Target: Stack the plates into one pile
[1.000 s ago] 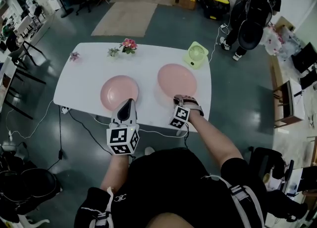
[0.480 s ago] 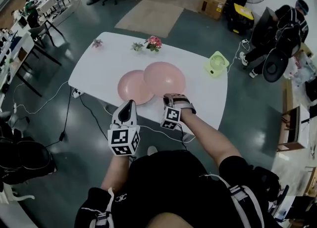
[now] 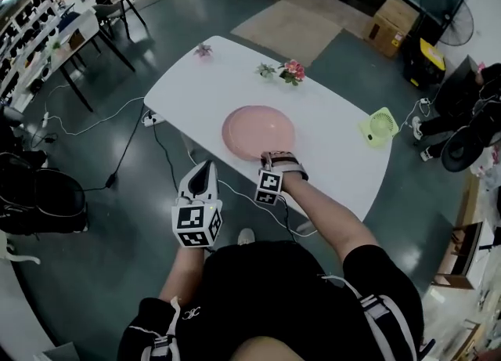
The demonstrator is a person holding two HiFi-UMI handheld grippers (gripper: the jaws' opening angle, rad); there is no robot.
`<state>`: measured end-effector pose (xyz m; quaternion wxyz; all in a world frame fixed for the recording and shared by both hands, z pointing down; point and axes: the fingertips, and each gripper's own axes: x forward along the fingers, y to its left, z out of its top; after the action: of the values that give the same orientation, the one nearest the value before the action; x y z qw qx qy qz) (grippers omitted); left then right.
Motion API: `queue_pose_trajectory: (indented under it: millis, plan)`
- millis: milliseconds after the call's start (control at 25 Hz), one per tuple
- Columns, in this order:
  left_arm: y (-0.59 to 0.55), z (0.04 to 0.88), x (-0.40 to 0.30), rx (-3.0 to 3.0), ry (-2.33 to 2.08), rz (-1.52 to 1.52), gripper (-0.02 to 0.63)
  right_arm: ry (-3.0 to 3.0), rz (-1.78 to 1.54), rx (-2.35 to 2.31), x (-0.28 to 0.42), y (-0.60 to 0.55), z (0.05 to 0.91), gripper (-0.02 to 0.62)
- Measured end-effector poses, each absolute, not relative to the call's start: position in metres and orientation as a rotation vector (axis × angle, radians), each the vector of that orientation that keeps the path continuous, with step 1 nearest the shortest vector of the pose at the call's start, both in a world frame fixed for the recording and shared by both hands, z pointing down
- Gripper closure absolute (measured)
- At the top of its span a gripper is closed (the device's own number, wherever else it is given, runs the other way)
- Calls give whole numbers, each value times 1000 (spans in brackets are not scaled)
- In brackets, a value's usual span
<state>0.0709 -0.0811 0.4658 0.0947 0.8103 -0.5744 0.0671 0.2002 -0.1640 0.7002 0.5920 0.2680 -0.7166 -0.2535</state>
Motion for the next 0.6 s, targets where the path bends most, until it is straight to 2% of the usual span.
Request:
queue_pose_trajectory:
  millis: [200,360,440,600]
  plan:
    - [-79,469,54,2360,-1753,205,592,-1644,-604,585,192,-167,721,527]
    - [-80,470,56,2362,-1752,212,592,-1745,-517,632,185,-167,716,452]
    - [-83,469,60,2377,-1739,216,592,-1796,-475,666,183,-166,706,442]
    - [-90,465,77,2420,-1695,223,592,-1941,-362,847,189,-165,667,458]
